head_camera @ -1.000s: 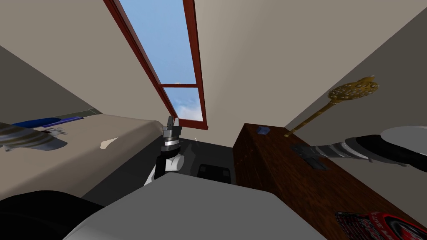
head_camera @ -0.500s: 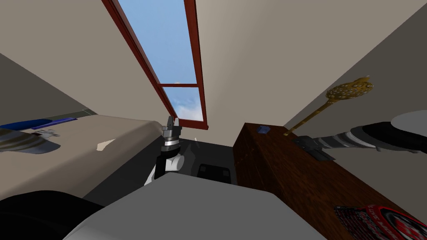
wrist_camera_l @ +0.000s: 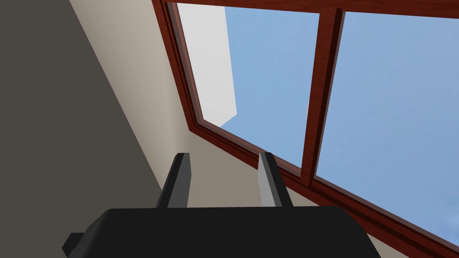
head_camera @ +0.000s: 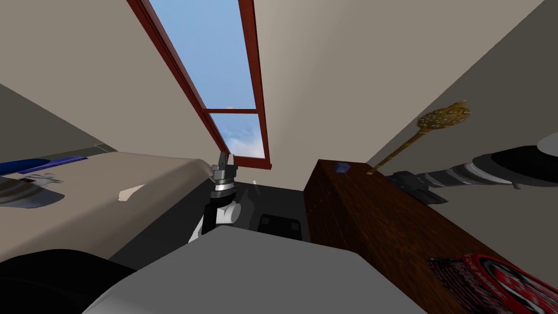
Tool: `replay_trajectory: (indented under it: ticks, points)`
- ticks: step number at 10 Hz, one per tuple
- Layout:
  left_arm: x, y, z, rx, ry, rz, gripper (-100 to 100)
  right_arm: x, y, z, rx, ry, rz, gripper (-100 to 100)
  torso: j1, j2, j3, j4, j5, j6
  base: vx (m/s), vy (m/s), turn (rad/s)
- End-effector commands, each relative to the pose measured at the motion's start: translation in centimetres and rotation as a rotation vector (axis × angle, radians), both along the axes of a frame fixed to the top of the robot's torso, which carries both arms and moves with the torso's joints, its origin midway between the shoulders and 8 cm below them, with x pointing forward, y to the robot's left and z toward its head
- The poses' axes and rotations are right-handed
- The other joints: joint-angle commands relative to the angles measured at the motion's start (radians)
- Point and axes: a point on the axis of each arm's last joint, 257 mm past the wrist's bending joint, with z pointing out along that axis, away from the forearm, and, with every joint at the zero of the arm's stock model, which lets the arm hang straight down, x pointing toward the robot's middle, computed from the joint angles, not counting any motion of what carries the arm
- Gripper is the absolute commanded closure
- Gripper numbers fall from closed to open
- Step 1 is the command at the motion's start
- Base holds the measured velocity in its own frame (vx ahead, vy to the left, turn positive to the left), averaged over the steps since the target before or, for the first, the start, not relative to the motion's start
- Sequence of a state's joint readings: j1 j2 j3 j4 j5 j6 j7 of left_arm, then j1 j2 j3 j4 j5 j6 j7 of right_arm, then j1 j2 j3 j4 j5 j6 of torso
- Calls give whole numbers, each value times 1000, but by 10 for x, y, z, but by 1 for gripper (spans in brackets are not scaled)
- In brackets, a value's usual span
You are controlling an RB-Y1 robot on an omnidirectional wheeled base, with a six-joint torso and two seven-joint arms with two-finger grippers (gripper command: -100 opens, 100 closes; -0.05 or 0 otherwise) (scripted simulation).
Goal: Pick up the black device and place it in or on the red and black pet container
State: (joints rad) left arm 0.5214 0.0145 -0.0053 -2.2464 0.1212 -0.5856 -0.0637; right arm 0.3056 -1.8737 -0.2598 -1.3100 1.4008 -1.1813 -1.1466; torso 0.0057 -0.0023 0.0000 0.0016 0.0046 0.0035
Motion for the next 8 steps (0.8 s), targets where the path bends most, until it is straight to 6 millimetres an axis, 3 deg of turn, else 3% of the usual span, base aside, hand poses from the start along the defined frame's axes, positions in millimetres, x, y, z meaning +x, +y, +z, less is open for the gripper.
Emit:
replay_trajectory:
  ticks: [1, 4, 8]
  points:
    - [0, 0, 0, 0, 0, 0, 0, 0, 3, 7, -6, 5, 8, 100, 0, 0, 0, 0, 0, 0, -26, 14, -44]
    - [0, 0, 0, 0, 0, 0, 0, -4, 8, 22, -11, 33, 26, 100, -2, 2, 1, 1, -1, 2, -45, 4, -118]
    - [0, 0, 0, 0, 0, 0, 0, -20, 14, 22, 18, 101, 31, 100, -7, 4, 3, 1, -3, 2, -61, -38, -101]
